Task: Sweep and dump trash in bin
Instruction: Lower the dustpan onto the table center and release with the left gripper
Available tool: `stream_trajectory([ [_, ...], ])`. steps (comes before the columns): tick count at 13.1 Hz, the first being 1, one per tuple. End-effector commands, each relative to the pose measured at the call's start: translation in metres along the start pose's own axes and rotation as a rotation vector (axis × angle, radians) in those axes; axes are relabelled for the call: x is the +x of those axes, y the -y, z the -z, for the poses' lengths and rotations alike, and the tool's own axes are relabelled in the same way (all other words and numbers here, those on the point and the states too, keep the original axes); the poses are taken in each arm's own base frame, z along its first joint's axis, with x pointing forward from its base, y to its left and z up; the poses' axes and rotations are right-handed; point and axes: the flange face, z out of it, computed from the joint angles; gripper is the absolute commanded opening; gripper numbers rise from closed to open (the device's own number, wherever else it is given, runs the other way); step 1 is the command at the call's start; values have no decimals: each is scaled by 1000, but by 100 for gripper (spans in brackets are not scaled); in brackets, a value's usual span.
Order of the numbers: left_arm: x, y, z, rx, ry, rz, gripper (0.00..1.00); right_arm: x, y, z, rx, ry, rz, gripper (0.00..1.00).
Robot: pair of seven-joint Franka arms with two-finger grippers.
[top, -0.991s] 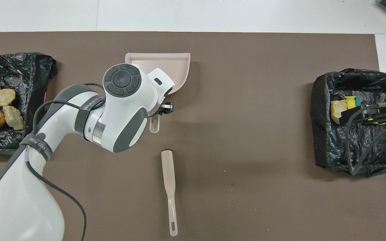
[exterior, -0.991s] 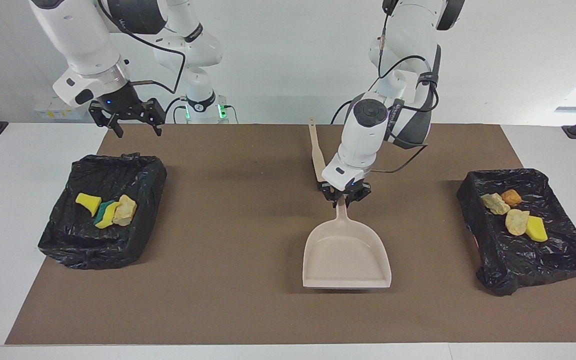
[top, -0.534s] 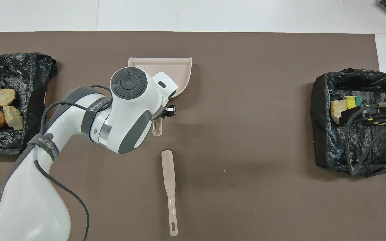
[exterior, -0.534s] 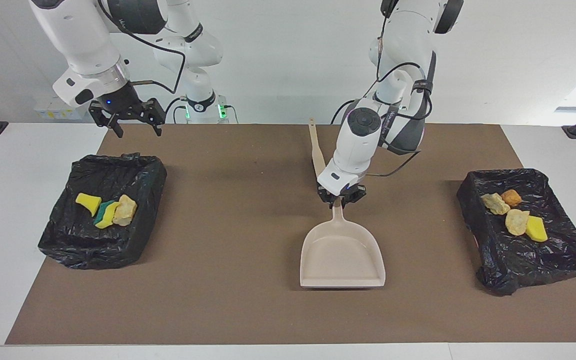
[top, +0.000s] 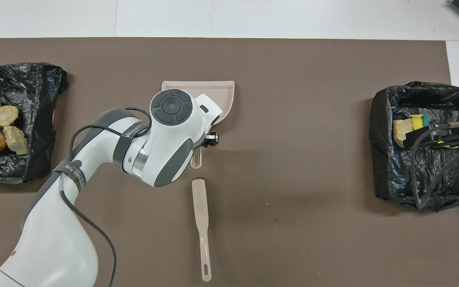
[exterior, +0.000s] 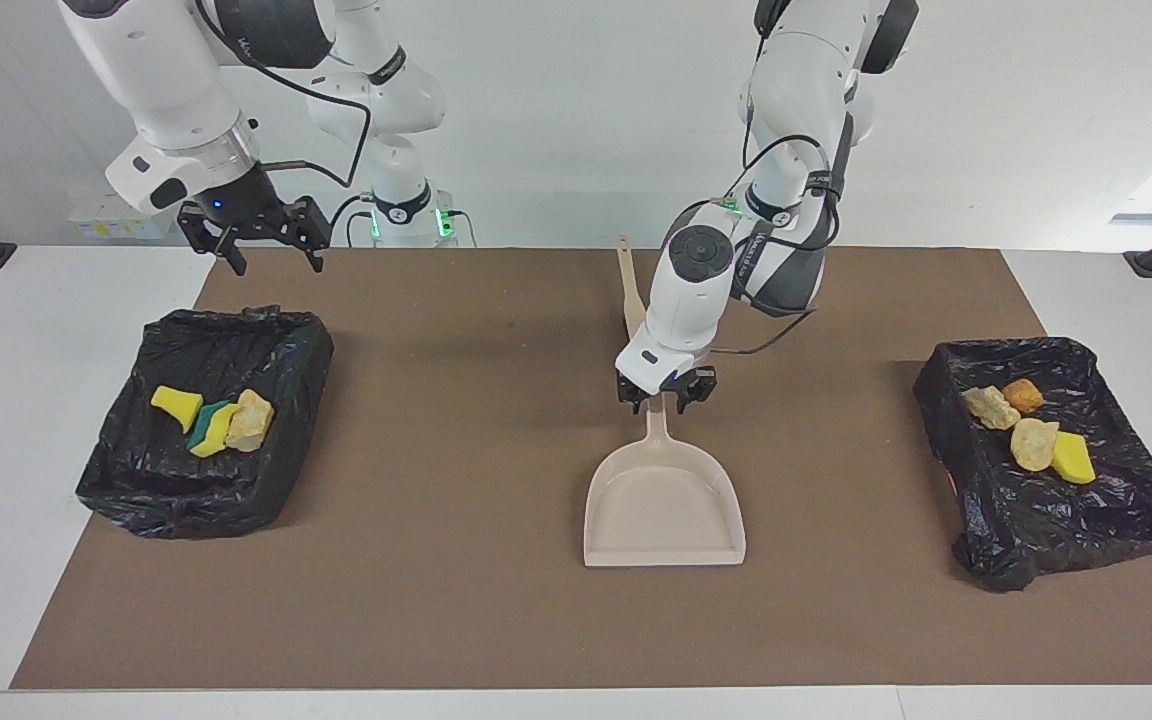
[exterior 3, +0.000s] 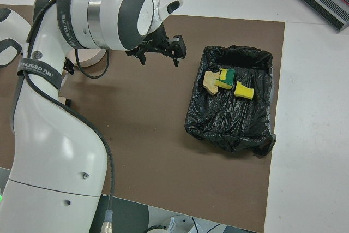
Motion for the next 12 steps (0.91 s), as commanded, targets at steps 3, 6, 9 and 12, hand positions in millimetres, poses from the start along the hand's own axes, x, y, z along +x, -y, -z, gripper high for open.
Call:
stream_trajectory([
  [3, 3, 53, 57, 22, -10, 52, 100, -6, 0, 2, 7, -1, -5, 100],
  [6, 3, 108, 121, 14, -77, -19, 100, -6, 0, 2, 7, -1, -3, 100],
  [9, -9, 175, 192, 37, -96, -116, 100, -6, 0, 2, 7, -1, -3, 100],
  [12, -22, 223, 248, 49, -87, -172, 100, -6, 0, 2, 7, -1, -3, 100],
])
